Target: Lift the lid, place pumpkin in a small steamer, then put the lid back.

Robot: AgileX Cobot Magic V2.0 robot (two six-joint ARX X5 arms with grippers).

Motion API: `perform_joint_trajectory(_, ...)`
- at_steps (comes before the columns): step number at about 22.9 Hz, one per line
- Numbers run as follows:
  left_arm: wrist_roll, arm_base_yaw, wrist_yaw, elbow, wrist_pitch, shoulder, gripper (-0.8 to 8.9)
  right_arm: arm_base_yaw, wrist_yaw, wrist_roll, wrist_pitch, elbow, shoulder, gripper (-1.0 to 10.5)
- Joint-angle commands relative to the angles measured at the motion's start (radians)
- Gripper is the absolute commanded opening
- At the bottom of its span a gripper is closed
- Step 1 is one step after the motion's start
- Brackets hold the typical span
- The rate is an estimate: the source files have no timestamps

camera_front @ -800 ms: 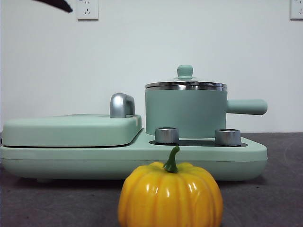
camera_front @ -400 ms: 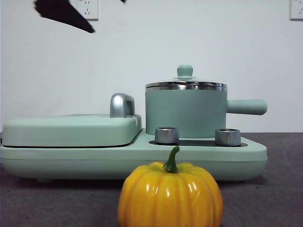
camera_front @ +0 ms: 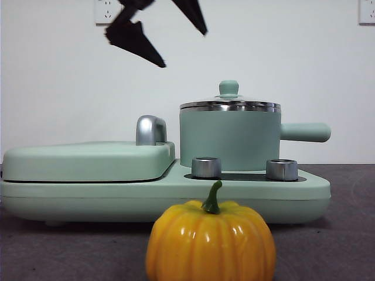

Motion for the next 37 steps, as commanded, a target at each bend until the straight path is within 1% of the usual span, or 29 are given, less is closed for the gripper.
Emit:
perform_joint_trajectory(1, 0.021, -0.023, -0.016, 0.133, -0.021, 0.075, 5.13, 0.003, -0.003, -0.011, 0.002, 0.018, 0.006, 5.2)
perform_joint_trajectory(3, 0.017, -0.035, -0.016, 0.211, -0.037, 0.122, 4.89, 0.003, -0.003, -0.011, 0.002, 0.018, 0.006, 5.2)
perform_joint_trajectory(8, -0.019, -0.068, -0.054, 0.394, -0.063, 0.220, 4.89, 0.003, -0.003, -0.011, 0.002, 0.018, 0.006, 5.2)
perform_joint_trajectory(10, -0.019, -0.085, -0.057, 0.455, -0.079, 0.253, 4.85, 0.003, -0.003, -0.011, 0.003, 0.018, 0.006, 5.2)
perform_joint_trajectory(12, -0.016, -0.101, -0.058, 0.493, -0.111, 0.283, 4.38, 0.003, -0.003, -0.012, 0.004, 0.018, 0.006, 5.2)
perform_joint_trajectory(13, -0.005, -0.108, -0.061, 0.505, -0.128, 0.297, 4.34, 0.003, -0.003, -0.013, 0.004, 0.018, 0.006, 5.2)
perform_joint_trajectory(16, 0.022, -0.130, -0.113, 0.507, -0.159, 0.329, 4.35, 0.003, -0.003, -0.014, 0.004, 0.018, 0.006, 5.2)
perform_joint_trajectory(18, 0.039, -0.138, -0.122, 0.507, -0.178, 0.349, 4.34, 0.003, -0.003, -0.015, 0.004, 0.018, 0.006, 5.2)
perform_joint_trajectory(20, 0.043, -0.143, -0.143, 0.507, -0.181, 0.368, 4.32, 0.003, -0.003, -0.015, 0.004, 0.018, 0.006, 5.2)
perform_joint_trajectory(23, 0.043, -0.145, -0.146, 0.507, -0.197, 0.392, 4.26, 0.003, -0.003, -0.015, 0.005, 0.018, 0.006, 5.2)
perform_joint_trajectory(25, 0.050, -0.145, -0.148, 0.507, -0.200, 0.407, 3.91, 0.003, -0.003, -0.015, 0.005, 0.018, 0.006, 5.2)
perform_joint_trajectory(27, 0.070, -0.150, -0.154, 0.507, -0.216, 0.425, 3.84, 0.003, -0.003, -0.015, 0.005, 0.018, 0.006, 5.2)
perform_joint_trajectory(30, 0.111, -0.156, -0.201, 0.507, -0.241, 0.442, 3.55, 0.003, -0.003, -0.015, 0.005, 0.018, 0.006, 5.2)
perform_joint_trajectory(32, 0.139, -0.165, -0.214, 0.507, -0.234, 0.442, 2.81, 0.003, -0.003, -0.015, 0.005, 0.018, 0.006, 5.2)
perform_joint_trajectory(35, 0.147, -0.166, -0.215, 0.507, -0.217, 0.442, 2.70, 0.003, -0.003, -0.015, 0.005, 0.018, 0.006, 5.2)
perform_joint_trajectory(37, 0.154, -0.166, -0.215, 0.507, -0.206, 0.442, 1.93, 0.003, -0.003, -0.015, 0.005, 0.018, 0.006, 5.2)
